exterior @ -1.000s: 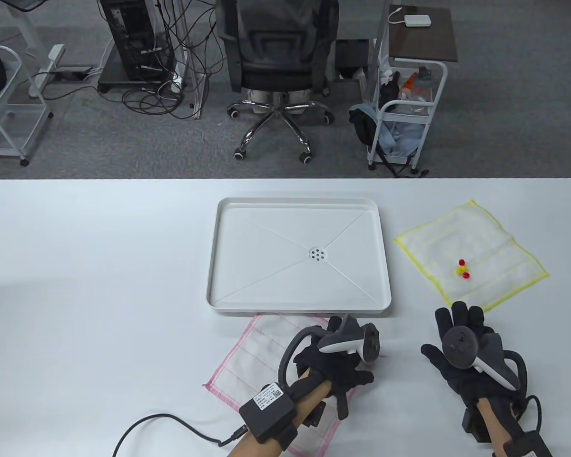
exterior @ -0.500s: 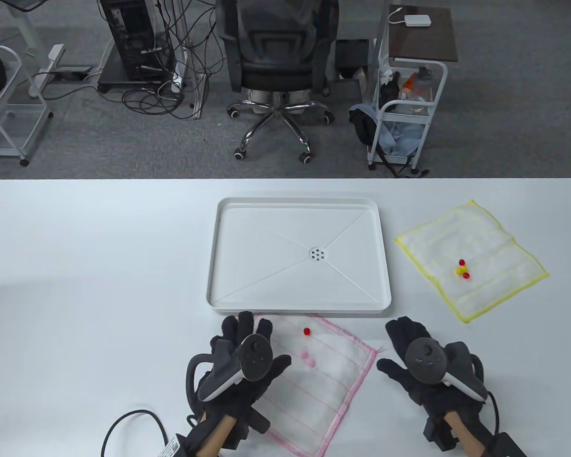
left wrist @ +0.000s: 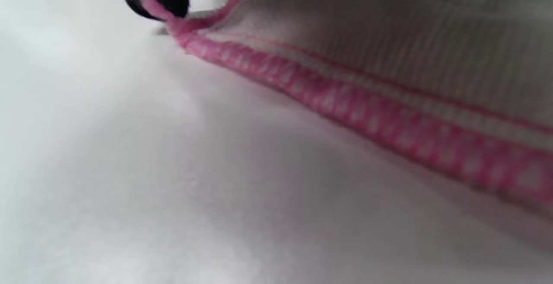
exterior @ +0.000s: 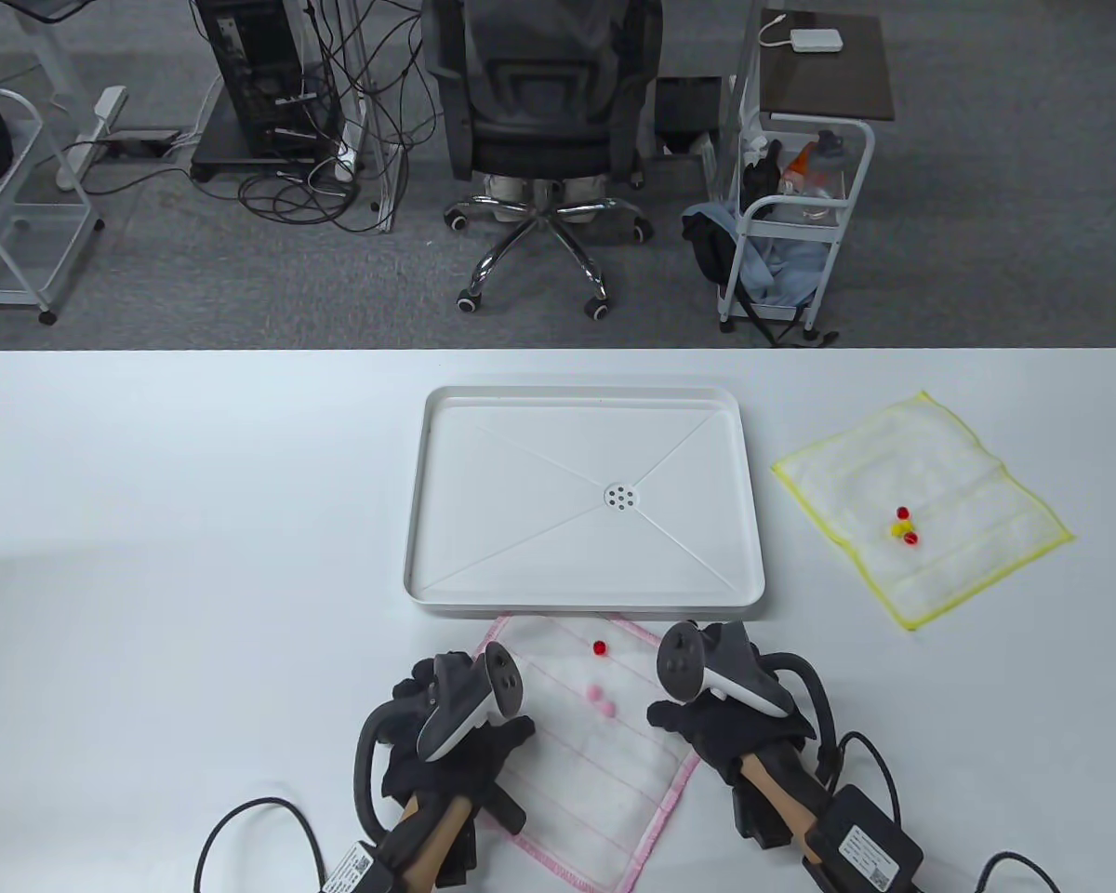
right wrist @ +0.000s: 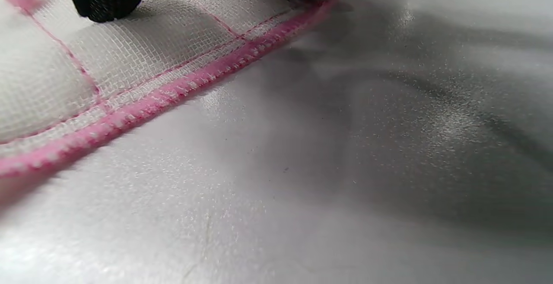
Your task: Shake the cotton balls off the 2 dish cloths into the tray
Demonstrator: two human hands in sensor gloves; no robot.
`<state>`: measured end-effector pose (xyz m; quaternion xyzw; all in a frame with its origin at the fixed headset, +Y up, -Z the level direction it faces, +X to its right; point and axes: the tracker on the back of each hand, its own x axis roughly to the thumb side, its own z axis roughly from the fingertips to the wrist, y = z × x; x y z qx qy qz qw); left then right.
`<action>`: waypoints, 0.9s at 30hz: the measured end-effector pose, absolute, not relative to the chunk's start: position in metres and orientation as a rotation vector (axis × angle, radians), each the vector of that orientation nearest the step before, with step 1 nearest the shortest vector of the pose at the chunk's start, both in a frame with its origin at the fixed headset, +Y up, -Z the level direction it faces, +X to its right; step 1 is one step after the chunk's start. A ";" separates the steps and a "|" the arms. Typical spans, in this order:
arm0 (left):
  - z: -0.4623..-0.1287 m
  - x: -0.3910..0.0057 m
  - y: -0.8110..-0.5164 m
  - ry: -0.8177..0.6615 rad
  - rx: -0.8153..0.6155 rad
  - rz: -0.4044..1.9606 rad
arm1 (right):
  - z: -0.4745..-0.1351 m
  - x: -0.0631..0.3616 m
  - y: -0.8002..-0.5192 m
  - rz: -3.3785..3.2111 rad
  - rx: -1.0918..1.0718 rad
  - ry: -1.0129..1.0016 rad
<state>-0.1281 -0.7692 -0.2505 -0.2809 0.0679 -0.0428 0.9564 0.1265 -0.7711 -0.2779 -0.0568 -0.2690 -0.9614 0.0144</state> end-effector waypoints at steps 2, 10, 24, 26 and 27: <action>-0.249 -0.125 -0.768 0.122 -0.569 -0.085 | -0.280 0.127 -0.774 -2.999 -0.181 -0.868; -0.245 -0.116 -0.761 0.090 -0.510 -0.027 | -0.284 0.128 -0.770 -3.063 -0.173 -0.914; -0.231 -0.106 -0.754 -0.055 -0.474 0.158 | -0.276 0.125 -0.755 -3.239 -0.335 -0.813; -0.226 -0.102 -0.751 -0.080 -0.459 0.175 | -0.275 0.126 -0.748 -3.261 -0.352 -0.786; -0.224 -0.100 -0.749 -0.085 -0.449 0.188 | -0.275 0.126 -0.744 -3.269 -0.367 -0.785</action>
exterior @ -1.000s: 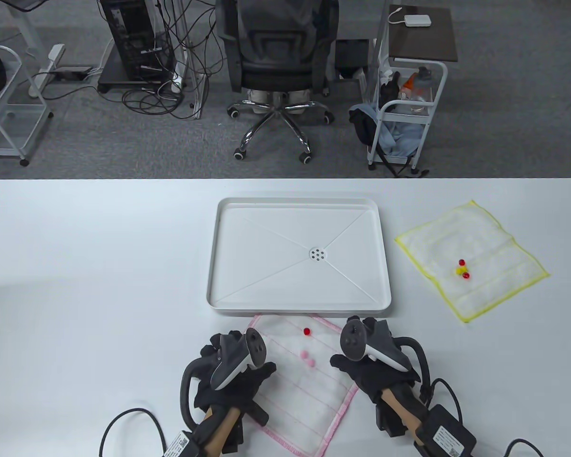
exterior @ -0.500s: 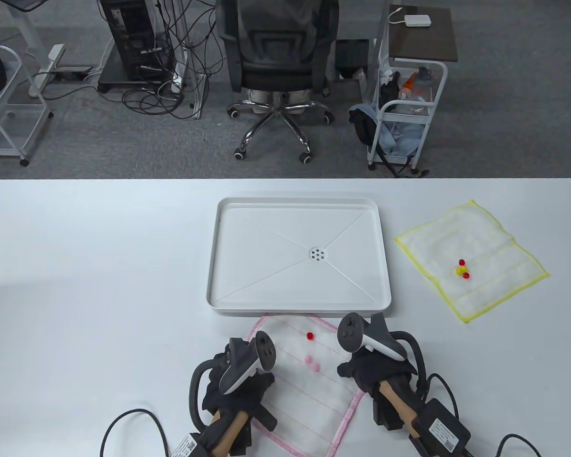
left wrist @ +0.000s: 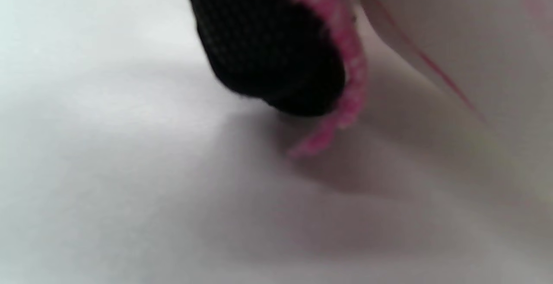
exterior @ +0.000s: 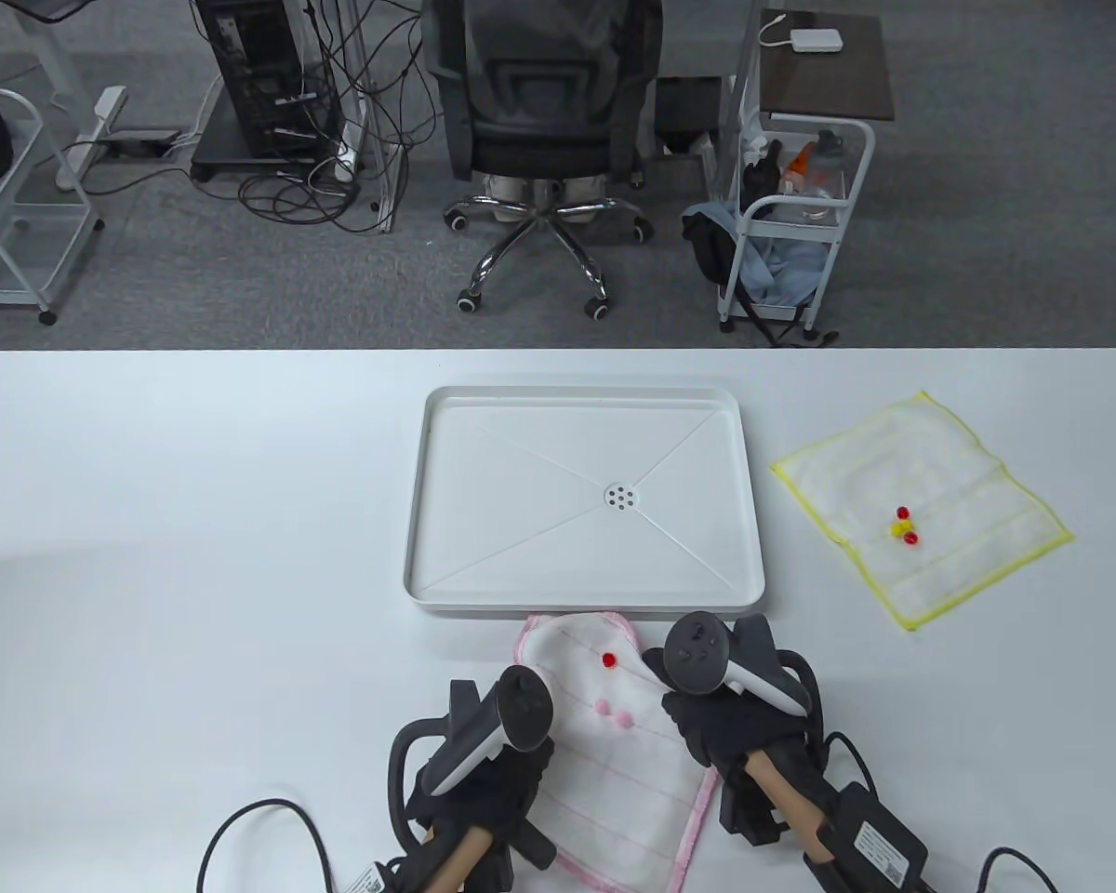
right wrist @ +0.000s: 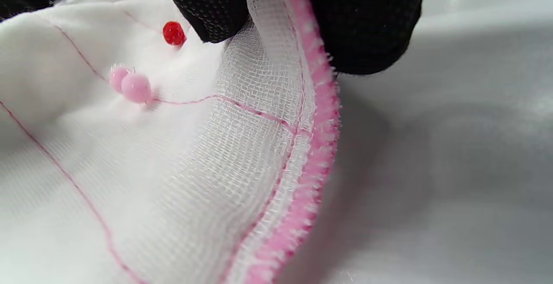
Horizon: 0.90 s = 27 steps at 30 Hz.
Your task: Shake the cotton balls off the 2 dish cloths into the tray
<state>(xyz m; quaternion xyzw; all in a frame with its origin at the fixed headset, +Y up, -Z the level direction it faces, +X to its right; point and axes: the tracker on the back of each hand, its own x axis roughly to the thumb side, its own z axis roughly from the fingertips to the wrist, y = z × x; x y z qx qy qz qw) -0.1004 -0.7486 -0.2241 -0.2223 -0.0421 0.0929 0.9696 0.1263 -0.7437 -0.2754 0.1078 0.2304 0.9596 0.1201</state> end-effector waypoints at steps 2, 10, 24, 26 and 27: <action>-0.223 -0.101 -0.742 -0.100 -0.423 0.251 | -0.276 0.126 -0.736 2.764 0.331 0.668; -0.235 -0.119 -0.720 -0.067 -0.443 0.546 | -0.299 0.121 -0.704 2.698 0.327 0.721; -0.350 -0.145 -0.670 0.106 -0.511 0.843 | -0.402 0.125 -0.639 2.463 -0.082 0.614; -0.366 -0.145 -0.670 0.130 -0.504 0.862 | -0.413 0.125 -0.640 2.425 -0.115 0.584; -0.375 -0.144 -0.671 0.144 -0.510 0.884 | -0.420 0.126 -0.642 2.413 -0.137 0.558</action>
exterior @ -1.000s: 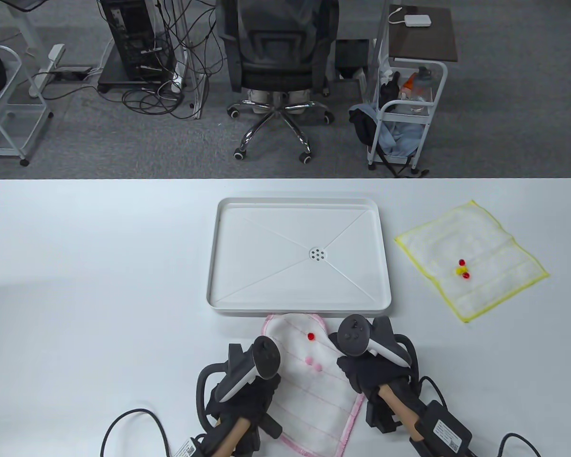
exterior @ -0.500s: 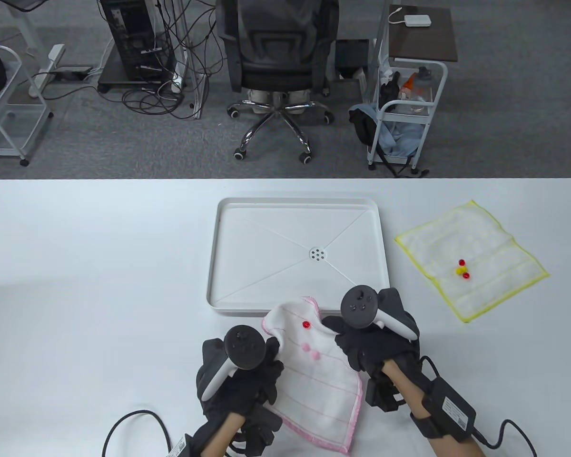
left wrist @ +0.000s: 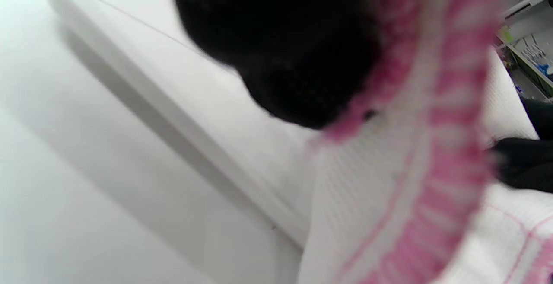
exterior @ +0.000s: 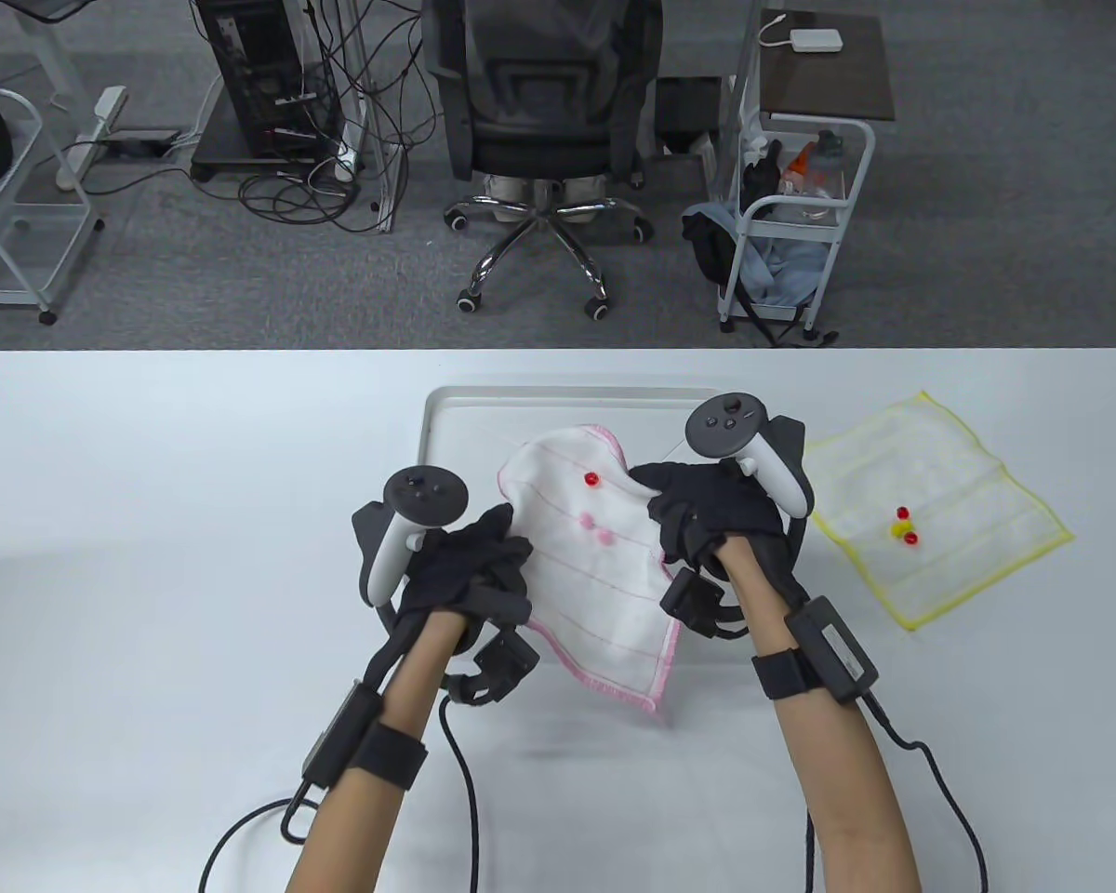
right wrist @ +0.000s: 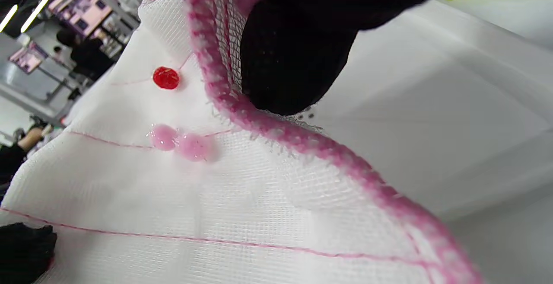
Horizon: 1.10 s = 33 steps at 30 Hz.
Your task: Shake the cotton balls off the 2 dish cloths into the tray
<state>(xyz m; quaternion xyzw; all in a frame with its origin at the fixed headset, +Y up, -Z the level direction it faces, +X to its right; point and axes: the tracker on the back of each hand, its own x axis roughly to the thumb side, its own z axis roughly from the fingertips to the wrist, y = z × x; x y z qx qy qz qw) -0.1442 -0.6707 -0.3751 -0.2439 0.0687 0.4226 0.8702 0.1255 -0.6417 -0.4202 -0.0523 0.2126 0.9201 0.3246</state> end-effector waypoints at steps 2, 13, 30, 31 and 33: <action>-0.390 -0.144 -0.673 0.166 -0.514 0.931 | -0.431 0.125 -0.646 2.379 -0.170 0.504; -0.437 -0.144 -0.691 0.118 -0.473 1.091 | -0.459 0.116 -0.680 2.228 -0.233 0.296; -0.418 -0.143 -0.672 -0.115 -0.039 1.025 | -0.437 0.109 -0.675 2.136 0.144 0.025; -0.415 -0.145 -0.670 -0.143 0.018 1.047 | -0.433 0.110 -0.674 2.089 0.161 -0.035; -0.403 -0.152 -0.664 -0.189 0.155 1.157 | -0.420 0.115 -0.666 1.914 0.224 -0.151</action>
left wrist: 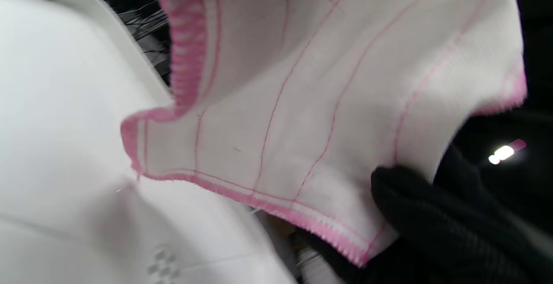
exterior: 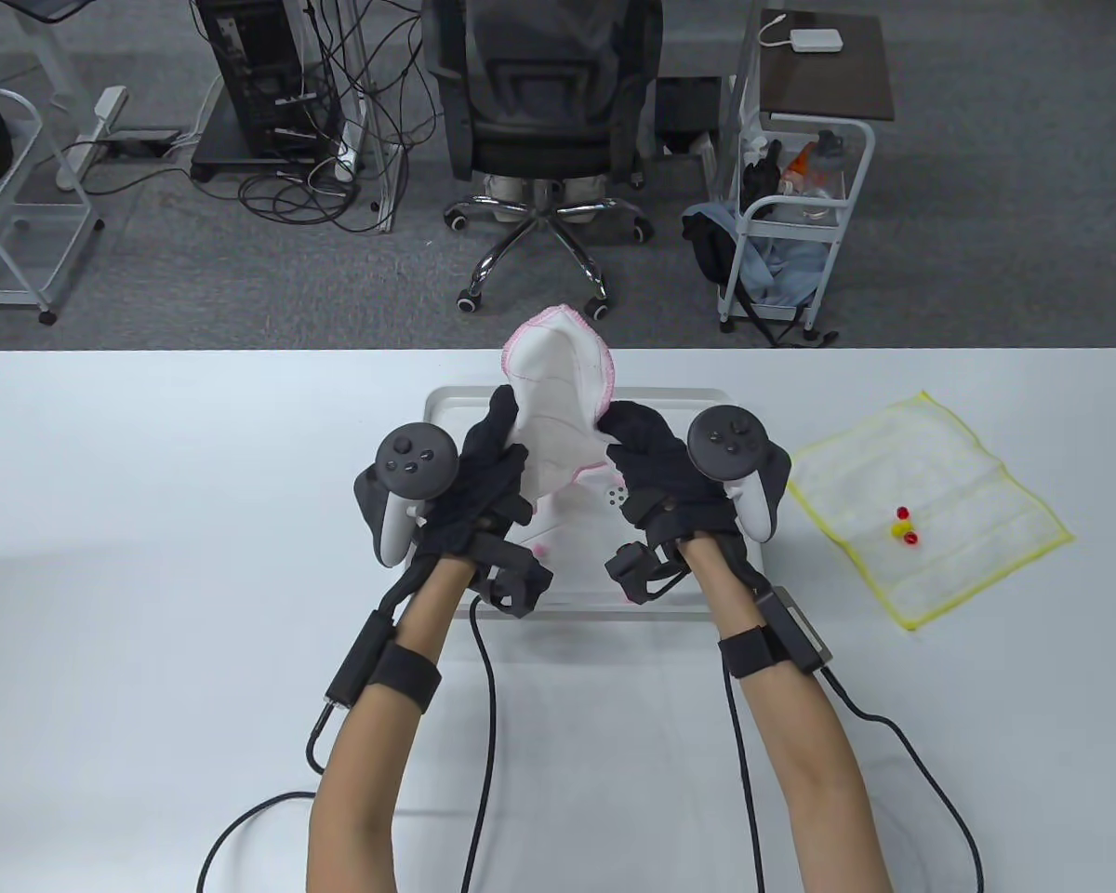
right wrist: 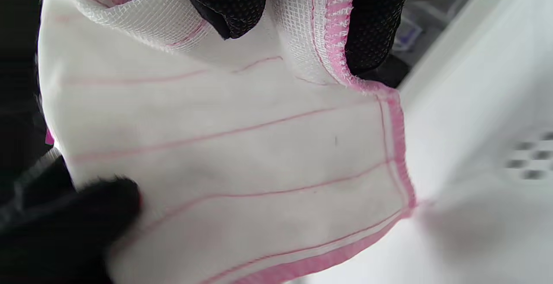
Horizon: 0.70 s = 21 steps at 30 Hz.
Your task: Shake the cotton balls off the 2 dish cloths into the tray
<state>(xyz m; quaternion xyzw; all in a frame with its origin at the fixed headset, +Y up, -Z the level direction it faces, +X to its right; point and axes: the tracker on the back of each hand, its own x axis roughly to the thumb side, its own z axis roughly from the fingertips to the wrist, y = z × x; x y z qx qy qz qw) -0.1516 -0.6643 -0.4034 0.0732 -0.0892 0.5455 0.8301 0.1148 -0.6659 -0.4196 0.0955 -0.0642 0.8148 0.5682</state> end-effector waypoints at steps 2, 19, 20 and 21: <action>-0.401 -0.154 -0.664 -0.201 0.176 1.220 | -0.416 0.114 -0.663 1.880 0.246 -0.171; -0.367 -0.150 -0.654 -0.380 0.257 1.299 | -0.393 0.119 -0.653 1.963 0.465 -0.062; -0.357 -0.143 -0.648 -0.445 0.335 1.439 | -0.383 0.122 -0.650 1.891 0.493 -0.201; -0.350 -0.139 -0.644 -0.465 0.364 1.532 | -0.376 0.123 -0.648 1.798 0.462 -0.311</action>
